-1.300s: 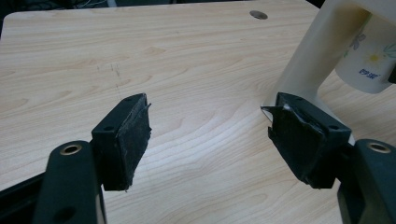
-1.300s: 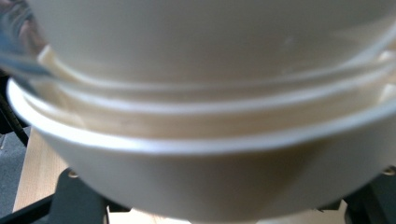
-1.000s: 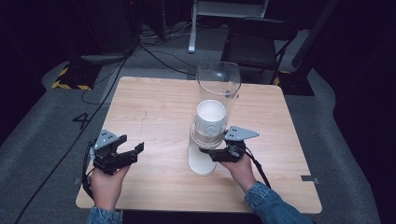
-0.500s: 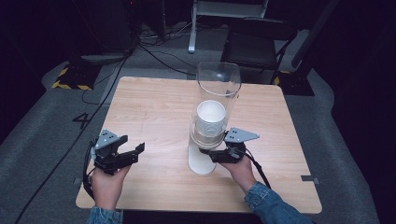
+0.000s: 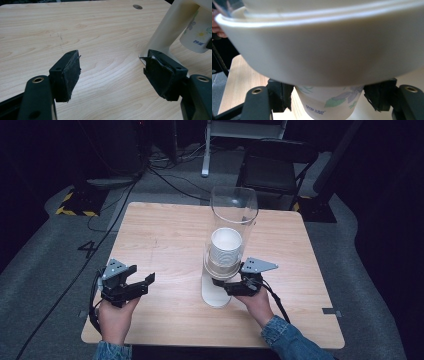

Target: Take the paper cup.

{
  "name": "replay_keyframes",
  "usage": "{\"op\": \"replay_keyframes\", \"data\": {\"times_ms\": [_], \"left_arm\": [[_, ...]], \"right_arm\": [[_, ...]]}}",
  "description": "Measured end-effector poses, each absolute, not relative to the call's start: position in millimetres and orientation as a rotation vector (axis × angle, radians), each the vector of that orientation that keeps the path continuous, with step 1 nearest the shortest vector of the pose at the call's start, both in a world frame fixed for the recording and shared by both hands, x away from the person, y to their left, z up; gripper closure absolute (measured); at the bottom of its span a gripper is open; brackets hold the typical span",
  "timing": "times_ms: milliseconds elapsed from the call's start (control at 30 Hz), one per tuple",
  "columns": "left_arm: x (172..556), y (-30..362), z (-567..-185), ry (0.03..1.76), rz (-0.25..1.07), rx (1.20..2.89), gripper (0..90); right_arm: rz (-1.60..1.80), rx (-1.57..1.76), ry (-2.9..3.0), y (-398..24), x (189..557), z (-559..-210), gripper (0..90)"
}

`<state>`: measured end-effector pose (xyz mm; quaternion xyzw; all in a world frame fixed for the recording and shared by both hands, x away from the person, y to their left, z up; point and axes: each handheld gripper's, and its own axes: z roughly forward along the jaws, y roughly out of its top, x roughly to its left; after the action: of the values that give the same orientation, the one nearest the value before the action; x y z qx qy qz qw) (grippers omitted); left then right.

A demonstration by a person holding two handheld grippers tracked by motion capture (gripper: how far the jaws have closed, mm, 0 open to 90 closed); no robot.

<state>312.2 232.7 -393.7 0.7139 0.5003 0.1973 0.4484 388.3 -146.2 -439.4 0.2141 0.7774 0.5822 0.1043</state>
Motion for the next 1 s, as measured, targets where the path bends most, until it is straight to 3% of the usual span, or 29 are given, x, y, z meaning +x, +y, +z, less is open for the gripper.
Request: {"op": "replay_keyframes", "data": {"times_ms": [1000], "left_arm": [[313.8,232.7,-396.5,1.240,0.481,1.770,28.9]], "right_arm": [[1.689,0.567,2.245,-147.4,388.5,-446.3,32.5]]}}
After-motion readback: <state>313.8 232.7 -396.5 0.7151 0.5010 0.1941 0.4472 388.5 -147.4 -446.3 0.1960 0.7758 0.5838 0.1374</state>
